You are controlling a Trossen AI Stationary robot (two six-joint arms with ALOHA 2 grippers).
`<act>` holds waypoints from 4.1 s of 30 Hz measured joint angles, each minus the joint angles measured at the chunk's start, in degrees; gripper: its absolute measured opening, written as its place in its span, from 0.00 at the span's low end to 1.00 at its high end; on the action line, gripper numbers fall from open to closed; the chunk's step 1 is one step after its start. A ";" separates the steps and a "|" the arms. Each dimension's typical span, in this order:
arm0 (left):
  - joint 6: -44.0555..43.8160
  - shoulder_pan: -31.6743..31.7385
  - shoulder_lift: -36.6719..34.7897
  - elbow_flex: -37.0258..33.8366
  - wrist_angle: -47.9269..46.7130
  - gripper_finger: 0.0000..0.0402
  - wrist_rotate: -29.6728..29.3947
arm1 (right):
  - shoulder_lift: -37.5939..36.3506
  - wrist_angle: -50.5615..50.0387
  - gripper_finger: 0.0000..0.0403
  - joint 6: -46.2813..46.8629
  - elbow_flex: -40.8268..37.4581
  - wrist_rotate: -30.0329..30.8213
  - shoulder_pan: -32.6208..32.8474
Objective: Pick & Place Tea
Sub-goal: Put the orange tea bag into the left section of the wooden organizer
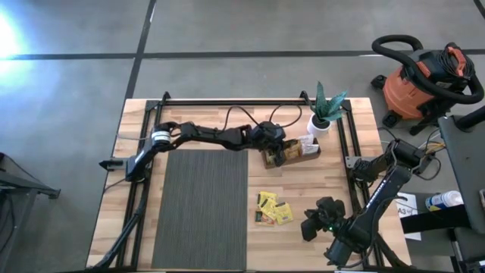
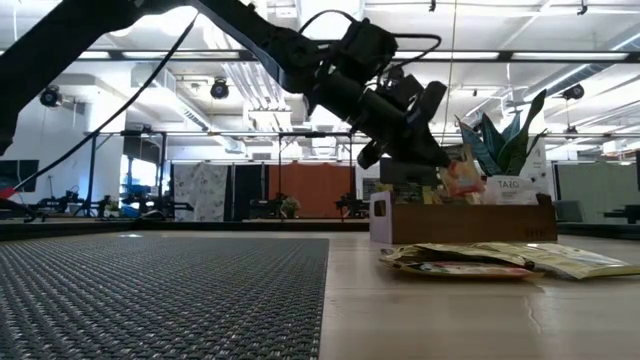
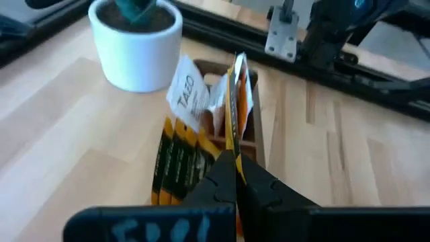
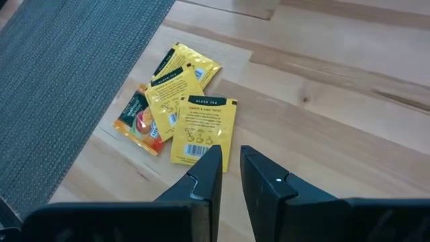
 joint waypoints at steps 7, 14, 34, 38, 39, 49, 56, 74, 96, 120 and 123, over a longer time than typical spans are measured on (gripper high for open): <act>0.00 0.03 0.07 -1.59 -0.86 0.00 0.97 | -0.02 0.22 0.13 0.00 -0.24 -0.41 -0.11; 0.70 0.03 0.07 -1.83 -0.61 0.00 1.02 | -0.07 0.38 0.13 0.00 -0.71 -0.43 -0.68; 0.92 0.05 2.71 -1.83 0.18 0.00 2.99 | -0.07 0.68 0.13 -0.22 -0.87 -3.04 -1.79; 0.83 -0.20 2.28 -1.83 0.12 0.06 2.94 | -0.07 0.74 0.13 -0.30 -0.98 -2.92 -2.41; 0.93 -0.28 2.20 -1.80 0.12 0.08 2.97 | -0.07 0.79 0.13 -0.42 -1.04 -2.92 -2.61; 0.28 -0.98 0.51 1.70 -5.82 0.29 2.85 | -0.09 1.50 0.13 -0.66 -0.90 -2.92 -3.13; -3.49 -4.25 -6.57 3.74 -19.09 0.30 2.62 | -0.30 5.04 0.13 -2.73 -0.77 -3.16 -3.13; -40.21 -29.65 -17.00 -21.73 -17.60 0.30 -9.63 | 0.67 52.48 0.13 -23.89 -13.25 -10.24 -11.30; -57.70 -30.88 -17.03 -38.28 8.86 0.30 -8.71 | 11.94 57.33 0.13 -30.36 -11.39 -24.06 -19.43; -55.80 -30.42 -12.17 -34.27 9.86 0.30 -8.93 | 13.45 60.27 0.13 -30.74 -10.98 -24.86 -21.22; -55.78 -30.42 -12.17 -34.33 10.04 0.30 -8.95 | 13.55 61.01 0.13 -31.48 -11.02 -24.86 -21.66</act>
